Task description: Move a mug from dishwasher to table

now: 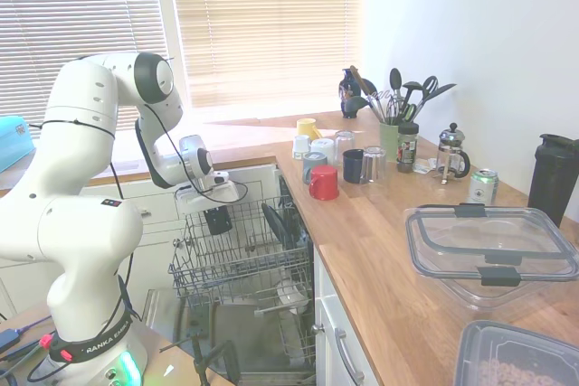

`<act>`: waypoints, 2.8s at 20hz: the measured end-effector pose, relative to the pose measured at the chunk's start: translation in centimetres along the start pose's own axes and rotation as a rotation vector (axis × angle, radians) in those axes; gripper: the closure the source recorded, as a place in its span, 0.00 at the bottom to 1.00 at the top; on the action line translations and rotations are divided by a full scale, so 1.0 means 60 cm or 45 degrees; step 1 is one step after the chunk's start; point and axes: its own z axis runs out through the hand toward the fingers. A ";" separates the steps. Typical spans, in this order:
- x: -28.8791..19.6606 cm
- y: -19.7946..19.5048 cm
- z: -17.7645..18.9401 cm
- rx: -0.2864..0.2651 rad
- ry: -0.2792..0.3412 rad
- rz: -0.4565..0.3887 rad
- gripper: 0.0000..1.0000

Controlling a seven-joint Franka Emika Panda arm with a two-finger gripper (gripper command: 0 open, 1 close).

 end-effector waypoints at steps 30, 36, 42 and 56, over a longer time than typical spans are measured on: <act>0.000 0.121 -0.215 0.273 0.221 0.427 1.00; 0.009 0.093 -0.297 0.322 0.270 0.464 1.00; 0.033 0.043 -0.384 0.366 0.313 0.491 1.00; 0.122 -0.112 -0.469 0.393 0.341 0.493 1.00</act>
